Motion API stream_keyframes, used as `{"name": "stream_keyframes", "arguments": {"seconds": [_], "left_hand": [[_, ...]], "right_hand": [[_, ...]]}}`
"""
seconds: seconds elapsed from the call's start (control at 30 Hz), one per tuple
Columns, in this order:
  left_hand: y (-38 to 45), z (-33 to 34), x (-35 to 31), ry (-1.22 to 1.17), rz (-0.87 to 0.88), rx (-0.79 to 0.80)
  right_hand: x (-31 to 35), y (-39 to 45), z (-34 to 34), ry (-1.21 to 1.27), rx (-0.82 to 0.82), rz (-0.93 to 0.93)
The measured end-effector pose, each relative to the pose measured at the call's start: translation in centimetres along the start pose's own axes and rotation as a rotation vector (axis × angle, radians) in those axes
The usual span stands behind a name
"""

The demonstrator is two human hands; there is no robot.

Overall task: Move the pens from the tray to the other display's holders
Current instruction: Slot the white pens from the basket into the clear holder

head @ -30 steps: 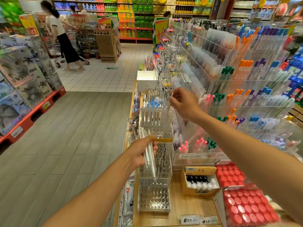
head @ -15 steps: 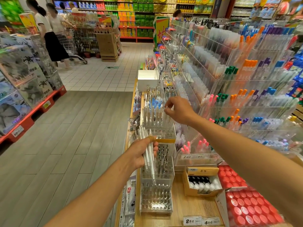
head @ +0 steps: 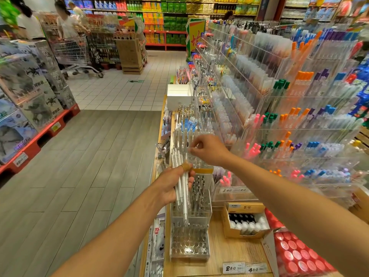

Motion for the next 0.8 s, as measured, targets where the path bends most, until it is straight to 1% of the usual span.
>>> {"name": "stream_keyframes", "arguments": {"seconds": [0.07,0.1,0.2,0.27,0.37,0.47,0.63,0.8], "left_hand": [[0.0,0.1,0.1,-0.007,0.023,0.03],[-0.1,0.2,0.1,-0.008,0.031,0.041],[-0.3,0.4,0.2,-0.006,0.046,0.045],[-0.4,0.5,0.3,-0.012,0.046,0.02],[-0.3,0.8,0.7,0.026,0.034,-0.045],[-0.3,1.2,1.1,-0.007,0.015,-0.041],[-0.4,1.2,1.1,-0.057,0.001,-0.032],[0.0,0.5,1.9,0.013,-0.04,-0.142]], "right_hand": [[0.0,-0.8,0.6,0.15,0.196,0.124],[0.0,-1.1,0.6,0.242,0.25,0.159],[0.1,-1.6,0.3,0.395,0.295,0.221],[0.2,-1.6,0.0,0.404,0.292,0.27],[0.5,-1.6,-0.2,0.338,0.301,0.339],[1.0,-1.6,0.1,0.304,0.265,0.395],[0.8,-1.5,-0.3,0.414,0.181,0.463],[0.6,-1.3,-1.3,0.449,0.095,0.463]]}}
Point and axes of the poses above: each hand's wrist, its own y-axis towards the middle knuckle, its own z-axis out of the palm, x = y × z, the point moved 1 cm from there along y, towards the middle knuckle, and after that the axes turned 7 degrees about y, right-handed, at the moved point
